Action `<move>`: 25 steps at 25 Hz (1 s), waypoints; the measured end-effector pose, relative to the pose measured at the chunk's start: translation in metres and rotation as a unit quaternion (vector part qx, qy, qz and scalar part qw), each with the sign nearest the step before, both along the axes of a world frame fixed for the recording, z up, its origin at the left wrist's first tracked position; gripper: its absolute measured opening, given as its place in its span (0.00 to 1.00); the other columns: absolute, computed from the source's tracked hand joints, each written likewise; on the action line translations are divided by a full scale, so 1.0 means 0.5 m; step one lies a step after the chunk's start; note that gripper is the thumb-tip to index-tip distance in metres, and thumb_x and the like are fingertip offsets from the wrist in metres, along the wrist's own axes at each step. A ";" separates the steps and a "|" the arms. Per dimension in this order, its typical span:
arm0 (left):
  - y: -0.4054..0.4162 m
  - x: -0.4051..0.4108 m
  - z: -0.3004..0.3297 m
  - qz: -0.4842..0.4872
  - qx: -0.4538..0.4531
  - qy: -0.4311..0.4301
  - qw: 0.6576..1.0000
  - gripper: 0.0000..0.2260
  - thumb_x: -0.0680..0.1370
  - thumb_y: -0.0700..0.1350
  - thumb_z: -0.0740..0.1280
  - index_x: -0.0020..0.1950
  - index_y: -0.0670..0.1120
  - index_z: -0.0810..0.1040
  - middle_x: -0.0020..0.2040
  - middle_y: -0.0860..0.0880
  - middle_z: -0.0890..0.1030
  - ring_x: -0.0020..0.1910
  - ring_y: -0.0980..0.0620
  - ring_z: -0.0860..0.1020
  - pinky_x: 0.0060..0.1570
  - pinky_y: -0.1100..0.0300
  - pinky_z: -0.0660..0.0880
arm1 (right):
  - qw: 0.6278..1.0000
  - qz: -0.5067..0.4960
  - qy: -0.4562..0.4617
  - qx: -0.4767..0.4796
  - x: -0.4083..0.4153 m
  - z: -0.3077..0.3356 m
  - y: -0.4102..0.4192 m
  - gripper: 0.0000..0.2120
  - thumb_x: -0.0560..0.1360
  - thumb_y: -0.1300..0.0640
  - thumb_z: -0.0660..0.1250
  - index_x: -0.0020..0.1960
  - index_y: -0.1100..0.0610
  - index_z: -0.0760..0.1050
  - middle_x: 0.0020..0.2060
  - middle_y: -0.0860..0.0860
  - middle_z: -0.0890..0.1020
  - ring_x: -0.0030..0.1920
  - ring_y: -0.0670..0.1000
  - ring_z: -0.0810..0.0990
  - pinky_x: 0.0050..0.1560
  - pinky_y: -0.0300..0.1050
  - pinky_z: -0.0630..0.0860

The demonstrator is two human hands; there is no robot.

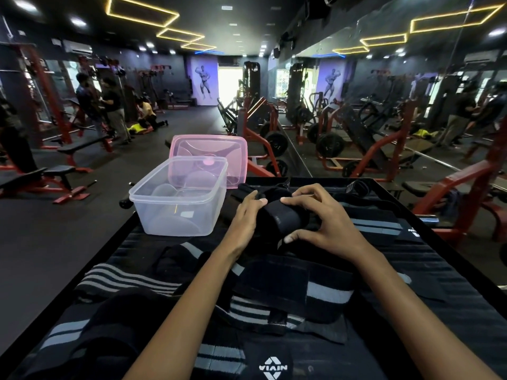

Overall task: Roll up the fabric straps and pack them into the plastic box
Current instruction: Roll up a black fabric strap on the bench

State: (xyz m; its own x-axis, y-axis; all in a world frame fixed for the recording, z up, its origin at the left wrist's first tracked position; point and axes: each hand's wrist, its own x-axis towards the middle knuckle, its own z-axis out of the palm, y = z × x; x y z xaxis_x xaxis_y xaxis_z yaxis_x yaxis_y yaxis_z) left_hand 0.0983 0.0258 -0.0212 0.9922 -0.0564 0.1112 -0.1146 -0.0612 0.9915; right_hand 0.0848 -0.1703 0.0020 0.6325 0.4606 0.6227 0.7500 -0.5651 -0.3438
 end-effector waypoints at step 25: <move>-0.014 -0.027 0.006 -0.050 -0.049 -0.213 0.974 0.29 0.67 0.53 0.69 0.67 0.47 0.67 0.61 0.52 0.75 0.60 0.59 0.76 0.57 0.64 0.73 | 0.984 0.011 0.098 0.148 -0.022 0.018 0.014 0.40 0.62 0.50 0.81 0.69 0.52 0.67 0.63 0.46 0.73 0.64 0.37 0.72 0.64 0.35 0.71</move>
